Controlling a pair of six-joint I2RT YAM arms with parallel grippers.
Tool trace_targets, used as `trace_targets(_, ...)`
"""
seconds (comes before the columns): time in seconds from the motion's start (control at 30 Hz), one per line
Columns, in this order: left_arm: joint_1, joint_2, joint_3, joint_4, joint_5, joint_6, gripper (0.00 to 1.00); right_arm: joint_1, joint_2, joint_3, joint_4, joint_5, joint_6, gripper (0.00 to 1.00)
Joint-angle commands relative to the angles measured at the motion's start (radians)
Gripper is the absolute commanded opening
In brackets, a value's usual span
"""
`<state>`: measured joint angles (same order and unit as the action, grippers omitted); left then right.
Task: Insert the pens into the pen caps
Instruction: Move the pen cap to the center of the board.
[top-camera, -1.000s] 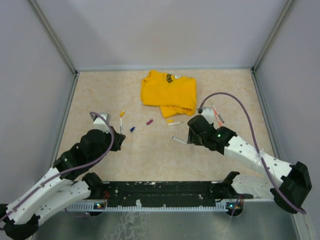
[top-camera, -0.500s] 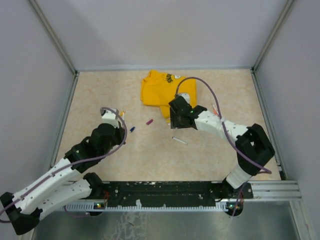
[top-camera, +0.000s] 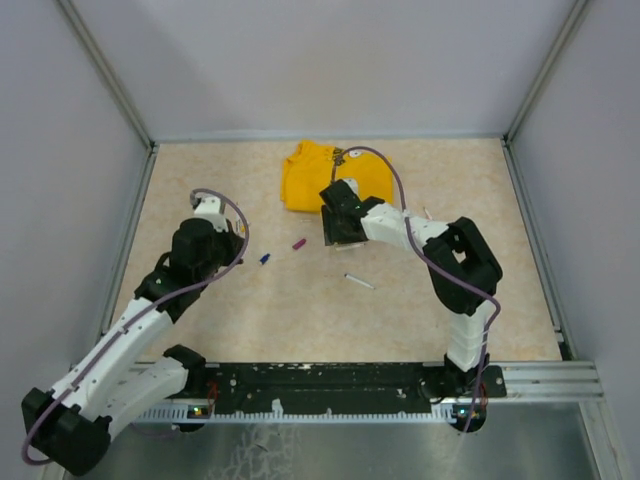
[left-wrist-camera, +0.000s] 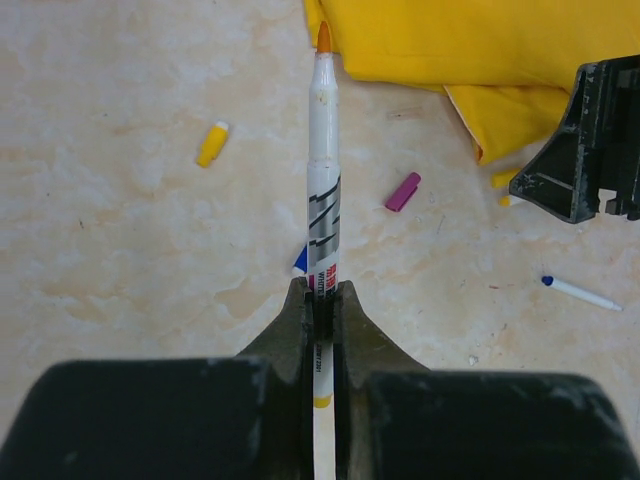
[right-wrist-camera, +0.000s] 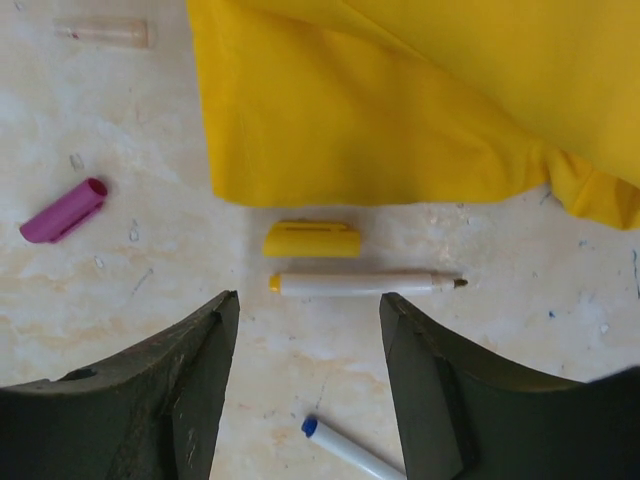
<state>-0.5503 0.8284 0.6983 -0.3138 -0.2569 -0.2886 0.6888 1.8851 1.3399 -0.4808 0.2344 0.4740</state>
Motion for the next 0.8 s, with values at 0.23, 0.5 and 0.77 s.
trace_targets(0.23,0.144,0.065,0.044,0.153,0.466,0.1,0.0,-0.007,0.078,0.122,0.002,0.012,-0.025,0.6)
trace_targets(0.5,0.144,0.042,-0.009,0.238,0.594,0.094,0.0,-0.006,0.1,0.134,-0.017,0.013,-0.026,0.6)
trace_targets(0.77,0.144,0.032,-0.008,0.234,0.591,0.097,0.0,-0.006,0.141,0.156,-0.034,0.007,-0.024,0.6)
